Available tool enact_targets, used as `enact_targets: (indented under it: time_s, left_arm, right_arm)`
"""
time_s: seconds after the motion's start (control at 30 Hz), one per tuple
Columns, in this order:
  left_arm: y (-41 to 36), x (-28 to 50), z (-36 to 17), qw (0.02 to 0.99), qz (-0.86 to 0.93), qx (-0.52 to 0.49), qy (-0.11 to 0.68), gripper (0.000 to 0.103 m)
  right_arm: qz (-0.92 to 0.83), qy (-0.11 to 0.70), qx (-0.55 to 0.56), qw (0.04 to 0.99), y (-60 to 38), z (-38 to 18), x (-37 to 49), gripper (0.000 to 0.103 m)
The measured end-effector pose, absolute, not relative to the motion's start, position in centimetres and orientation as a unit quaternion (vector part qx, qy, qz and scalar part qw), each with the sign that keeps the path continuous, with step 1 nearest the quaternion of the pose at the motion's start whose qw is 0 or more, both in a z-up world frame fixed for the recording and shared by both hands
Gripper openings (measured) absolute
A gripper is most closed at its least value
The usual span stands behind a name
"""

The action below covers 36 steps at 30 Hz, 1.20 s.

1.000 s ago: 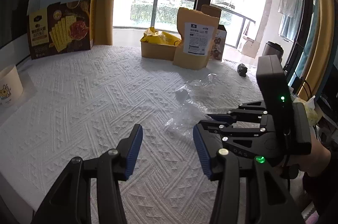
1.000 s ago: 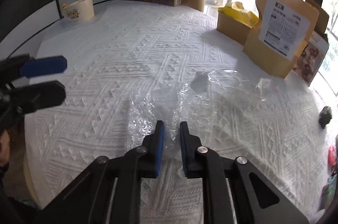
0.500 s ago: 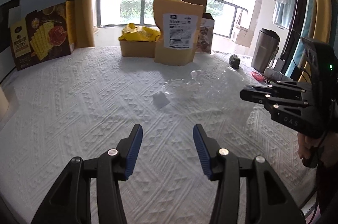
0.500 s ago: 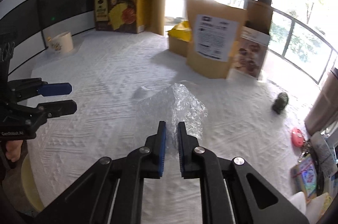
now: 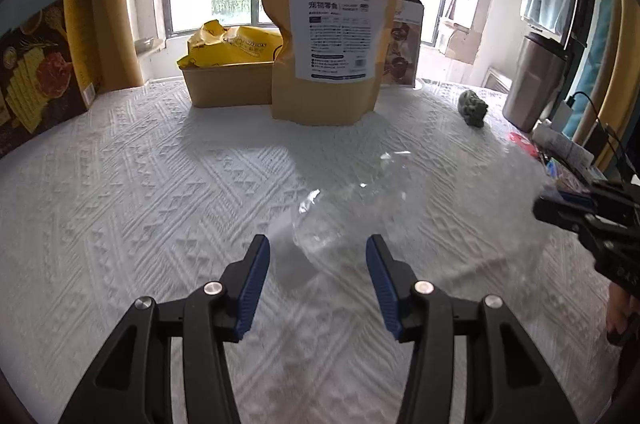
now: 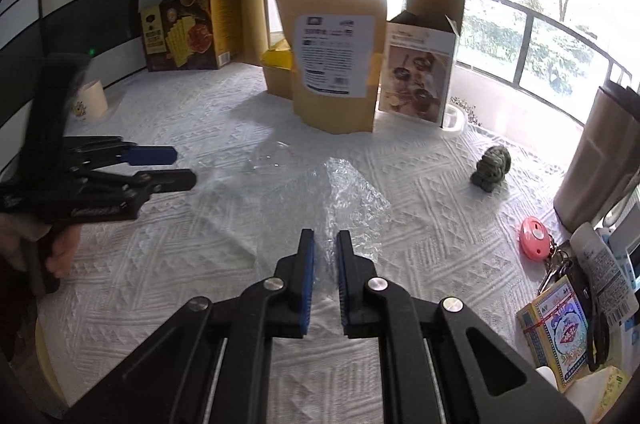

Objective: Collect trash
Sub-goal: 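Grasp and lift the small clear plastic bag with the left tool while the right tool holds the bubble wrap, then carry the clear bag and bubble wrap over the yellow bucket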

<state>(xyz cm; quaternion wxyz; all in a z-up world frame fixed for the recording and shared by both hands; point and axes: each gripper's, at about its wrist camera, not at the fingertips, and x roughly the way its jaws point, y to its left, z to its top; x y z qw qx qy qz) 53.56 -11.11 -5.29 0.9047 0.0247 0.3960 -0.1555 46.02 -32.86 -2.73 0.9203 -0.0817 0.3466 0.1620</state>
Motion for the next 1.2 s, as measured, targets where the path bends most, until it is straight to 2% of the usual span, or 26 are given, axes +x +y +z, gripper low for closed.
enact_targets:
  time_s: [0.2, 0.27, 0.33, 0.43, 0.6, 1.2]
  left_arm:
    - [-10.5, 55.8, -6.9, 0.888, -0.158, 0.002, 0.432, 0.054]
    - [-10.5, 55.9, -6.9, 0.889, -0.158, 0.006, 0.430, 0.050]
    - [-10.5, 55.8, -7.0, 0.889, -0.156, 0.011, 0.431, 0.016]
    - [-11.0, 55.4, -6.8, 0.889, -0.173, 0.017, 0.424, 0.004]
    - [-11.7, 53.8, -5.8, 0.897, -0.183, 0.030, 0.402, 0.000]
    - [-9.3, 42.6, 0.1, 0.921, -0.186, 0.015, 0.343, 0.000]
  right_arm:
    - [0.168, 0.343, -0.078, 0.921, -32.7, -2.7, 45.9, 0.010]
    - [0.168, 0.343, -0.075, 0.921, -32.7, -2.7, 45.8, 0.010]
    - [0.169, 0.345, -0.074, 0.920, -32.7, -2.8, 45.8, 0.010]
    - [0.169, 0.348, -0.072, 0.919, -32.6, -2.9, 45.8, 0.010]
    - [0.169, 0.346, -0.071, 0.920, -32.3, -2.7, 45.2, 0.010]
    - [0.184, 0.319, -0.086, 0.926, -29.3, 1.0, 37.4, 0.010]
